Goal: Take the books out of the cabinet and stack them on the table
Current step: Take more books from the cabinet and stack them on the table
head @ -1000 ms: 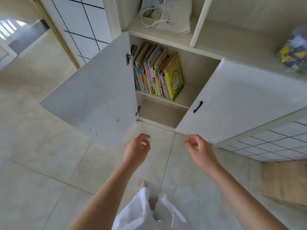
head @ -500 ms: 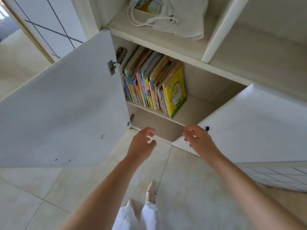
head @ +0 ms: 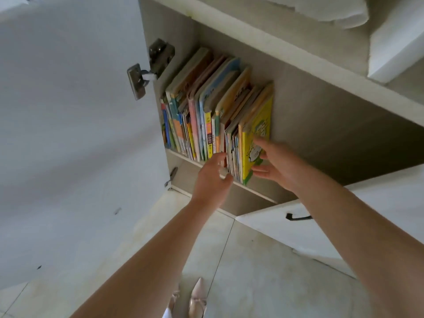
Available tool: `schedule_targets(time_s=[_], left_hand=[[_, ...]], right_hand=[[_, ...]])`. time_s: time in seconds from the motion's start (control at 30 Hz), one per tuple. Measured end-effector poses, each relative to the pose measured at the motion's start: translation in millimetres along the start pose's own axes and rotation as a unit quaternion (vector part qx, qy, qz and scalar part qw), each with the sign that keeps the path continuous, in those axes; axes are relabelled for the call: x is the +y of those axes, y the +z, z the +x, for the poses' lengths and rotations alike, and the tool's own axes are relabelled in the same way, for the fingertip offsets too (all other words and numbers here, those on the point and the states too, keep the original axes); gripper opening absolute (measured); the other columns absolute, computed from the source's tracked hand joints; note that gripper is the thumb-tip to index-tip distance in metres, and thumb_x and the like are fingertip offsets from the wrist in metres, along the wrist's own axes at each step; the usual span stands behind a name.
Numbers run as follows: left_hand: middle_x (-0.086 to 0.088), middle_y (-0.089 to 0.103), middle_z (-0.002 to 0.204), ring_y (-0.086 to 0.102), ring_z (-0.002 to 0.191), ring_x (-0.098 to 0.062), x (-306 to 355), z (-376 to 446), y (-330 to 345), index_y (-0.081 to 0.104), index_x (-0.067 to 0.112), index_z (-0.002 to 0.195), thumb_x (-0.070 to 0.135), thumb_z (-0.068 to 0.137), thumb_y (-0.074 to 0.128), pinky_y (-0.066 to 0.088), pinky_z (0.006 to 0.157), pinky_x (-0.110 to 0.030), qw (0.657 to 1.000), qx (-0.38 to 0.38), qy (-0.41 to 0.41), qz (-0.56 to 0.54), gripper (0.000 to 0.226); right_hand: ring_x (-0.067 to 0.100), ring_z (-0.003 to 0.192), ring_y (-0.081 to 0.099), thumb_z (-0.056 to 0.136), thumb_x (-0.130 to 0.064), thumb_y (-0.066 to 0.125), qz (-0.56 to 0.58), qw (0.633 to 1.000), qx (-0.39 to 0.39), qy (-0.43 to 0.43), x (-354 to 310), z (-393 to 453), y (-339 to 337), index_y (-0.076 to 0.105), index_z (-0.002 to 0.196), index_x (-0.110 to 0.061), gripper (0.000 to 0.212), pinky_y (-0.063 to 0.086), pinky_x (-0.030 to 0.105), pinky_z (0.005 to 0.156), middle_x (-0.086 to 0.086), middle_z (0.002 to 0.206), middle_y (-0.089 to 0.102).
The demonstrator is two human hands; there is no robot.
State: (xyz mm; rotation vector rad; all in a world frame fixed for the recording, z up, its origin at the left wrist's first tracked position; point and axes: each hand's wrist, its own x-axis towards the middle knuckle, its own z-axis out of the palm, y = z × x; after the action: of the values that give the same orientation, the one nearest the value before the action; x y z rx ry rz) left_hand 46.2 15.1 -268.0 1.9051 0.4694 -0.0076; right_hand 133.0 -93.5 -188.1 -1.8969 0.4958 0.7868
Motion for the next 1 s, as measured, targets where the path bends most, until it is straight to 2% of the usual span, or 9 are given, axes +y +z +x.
schedule_targets(time_s=[0.13, 0.23, 0.37, 0.47, 0.7, 0.77, 0.83, 0.93, 1.0], left_hand=[[0.000, 0.049, 0.144, 0.051, 0.127, -0.020, -6, 18, 15, 0.039, 0.016, 0.143, 0.006, 0.088, 0.063, 0.045, 0.106, -0.037, 0.999, 0.003, 0.011, -0.049, 0.061], [0.002, 0.046, 0.146, 0.052, 0.126, -0.021, -14, 27, 24, 0.033, 0.022, 0.146, 0.006, 0.084, 0.064, 0.047, 0.103, -0.044, 0.997, 0.016, 0.023, -0.071, 0.070], [0.004, 0.042, 0.147, 0.052, 0.125, -0.021, -23, 35, 33, 0.028, 0.027, 0.147, 0.004, 0.080, 0.065, 0.051, 0.098, -0.048, 0.994, 0.025, 0.014, -0.108, 0.079], [0.004, 0.046, 0.143, 0.051, 0.125, -0.021, -22, 39, 36, 0.032, 0.026, 0.145, 0.002, 0.079, 0.063, 0.049, 0.100, -0.049, 0.989, 0.026, 0.016, -0.147, 0.077], [0.004, 0.043, 0.134, 0.046, 0.122, -0.020, -29, 46, 46, 0.040, 0.026, 0.132, -0.001, 0.072, 0.064, 0.052, 0.093, -0.046, 0.987, 0.074, 0.044, -0.136, 0.070], [0.003, 0.046, 0.135, 0.047, 0.122, -0.019, -26, 43, 49, 0.042, 0.022, 0.133, -0.002, 0.073, 0.064, 0.053, 0.093, -0.042, 0.987, 0.085, 0.056, -0.123, 0.068], [0.005, 0.049, 0.134, 0.049, 0.122, -0.018, -23, 39, 52, 0.042, 0.022, 0.132, 0.000, 0.073, 0.063, 0.054, 0.092, -0.042, 0.987, 0.090, 0.064, -0.119, 0.067], [0.008, 0.050, 0.133, 0.048, 0.124, -0.016, -21, 33, 59, 0.042, 0.025, 0.133, 0.002, 0.072, 0.063, 0.051, 0.097, -0.041, 0.987, 0.088, 0.074, -0.109, 0.068], [0.007, 0.051, 0.130, 0.048, 0.122, -0.014, -20, 29, 64, 0.044, 0.022, 0.132, 0.000, 0.073, 0.063, 0.049, 0.098, -0.031, 0.987, 0.086, 0.086, -0.105, 0.066]], right_hand=[[0.044, 0.118, 0.050, 0.077, -0.061, 0.064, 0.020, 1.000, -0.007, 0.008, -29, 21, 14, 0.033, 0.142, -0.025, 0.080, 0.046, 0.054, 0.098, 0.018, 0.145, 0.039], [0.049, 0.124, 0.043, 0.071, -0.063, 0.070, 0.037, 0.999, -0.025, 0.022, -42, 31, 24, 0.027, 0.144, -0.030, 0.091, 0.041, 0.060, 0.100, 0.018, 0.151, 0.030], [0.048, 0.120, 0.047, 0.076, -0.051, 0.071, -0.039, 0.998, -0.022, 0.049, -49, 43, 37, 0.035, 0.138, -0.021, 0.078, 0.043, 0.060, 0.098, 0.018, 0.143, 0.037], [0.049, 0.110, 0.054, 0.082, -0.042, 0.068, -0.091, 0.994, -0.011, 0.052, -51, 47, 39, 0.044, 0.125, -0.015, 0.056, 0.049, 0.059, 0.092, 0.020, 0.119, 0.046], [0.044, 0.098, 0.059, 0.084, -0.029, 0.064, -0.096, 0.995, 0.026, 0.007, -50, 53, 39, 0.053, 0.108, -0.014, 0.031, 0.058, 0.053, 0.074, 0.014, 0.105, 0.053], [0.039, 0.090, 0.058, 0.085, -0.024, 0.062, -0.088, 0.996, 0.026, -0.005, -49, 53, 36, 0.054, 0.090, -0.014, 0.014, 0.059, 0.049, 0.071, 0.011, 0.092, 0.051], [0.034, 0.084, 0.058, 0.085, -0.017, 0.059, -0.076, 0.996, 0.039, -0.029, -46, 52, 33, 0.050, 0.074, -0.014, 0.015, 0.059, 0.046, 0.071, 0.009, 0.084, 0.051], [0.038, 0.093, 0.061, 0.081, -0.015, 0.059, -0.073, 0.995, 0.047, -0.045, -40, 52, 26, 0.050, 0.076, -0.015, 0.011, 0.061, 0.043, 0.061, 0.014, 0.098, 0.056], [0.040, 0.095, 0.060, 0.079, -0.015, 0.061, -0.061, 0.996, 0.049, -0.034, -35, 52, 18, 0.053, 0.089, -0.014, 0.013, 0.061, 0.041, 0.053, 0.016, 0.111, 0.054]])
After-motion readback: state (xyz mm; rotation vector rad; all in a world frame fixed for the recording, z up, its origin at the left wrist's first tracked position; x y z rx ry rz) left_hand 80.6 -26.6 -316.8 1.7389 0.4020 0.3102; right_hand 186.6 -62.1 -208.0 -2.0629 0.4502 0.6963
